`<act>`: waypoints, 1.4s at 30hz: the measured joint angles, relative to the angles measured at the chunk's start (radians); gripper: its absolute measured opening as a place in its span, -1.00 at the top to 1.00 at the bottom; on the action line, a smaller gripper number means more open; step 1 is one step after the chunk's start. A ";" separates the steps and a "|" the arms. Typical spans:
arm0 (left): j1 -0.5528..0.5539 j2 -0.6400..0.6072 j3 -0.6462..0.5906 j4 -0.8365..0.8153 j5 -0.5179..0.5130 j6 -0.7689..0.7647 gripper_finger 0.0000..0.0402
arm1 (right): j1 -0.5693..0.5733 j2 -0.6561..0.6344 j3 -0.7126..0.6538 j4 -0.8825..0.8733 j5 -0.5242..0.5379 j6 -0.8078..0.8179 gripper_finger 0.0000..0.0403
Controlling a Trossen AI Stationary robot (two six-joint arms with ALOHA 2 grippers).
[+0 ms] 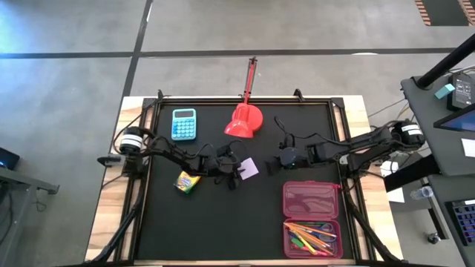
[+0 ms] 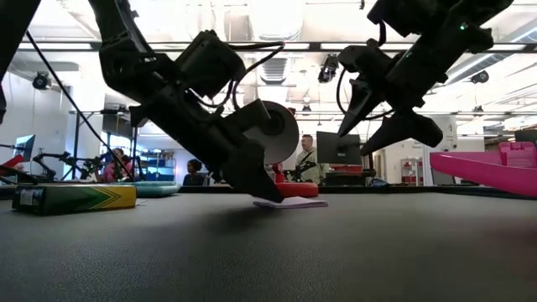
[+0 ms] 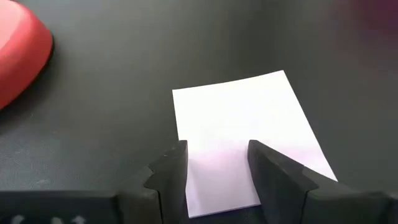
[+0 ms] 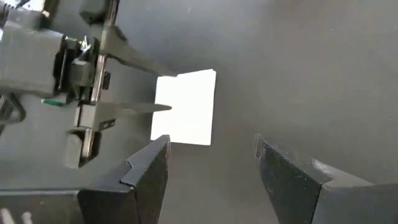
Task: Pack school essentials
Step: Put the violet sticky note into the pink supply box
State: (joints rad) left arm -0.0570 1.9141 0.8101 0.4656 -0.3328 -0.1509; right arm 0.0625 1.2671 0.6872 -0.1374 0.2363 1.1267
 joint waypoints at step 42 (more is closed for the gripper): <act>-0.065 0.008 0.023 -0.009 0.204 0.159 0.23 | -0.030 0.435 0.072 0.413 -0.265 -0.090 -0.10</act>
State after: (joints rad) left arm -0.1219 1.9220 0.8328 0.4565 -0.1287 0.0082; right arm 0.0329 1.7023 0.7591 0.2759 -0.0289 1.0370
